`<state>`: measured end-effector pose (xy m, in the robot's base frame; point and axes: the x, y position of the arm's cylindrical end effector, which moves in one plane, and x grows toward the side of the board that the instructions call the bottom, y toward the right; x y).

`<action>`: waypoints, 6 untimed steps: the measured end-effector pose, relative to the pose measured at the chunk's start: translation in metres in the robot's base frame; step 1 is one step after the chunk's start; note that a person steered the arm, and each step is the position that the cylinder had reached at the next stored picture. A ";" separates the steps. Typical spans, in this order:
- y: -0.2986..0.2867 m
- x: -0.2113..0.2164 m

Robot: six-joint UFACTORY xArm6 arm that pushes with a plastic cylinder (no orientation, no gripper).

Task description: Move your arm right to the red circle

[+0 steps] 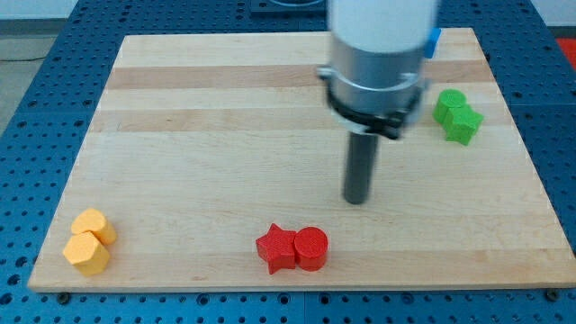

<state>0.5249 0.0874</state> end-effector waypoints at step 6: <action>-0.044 0.073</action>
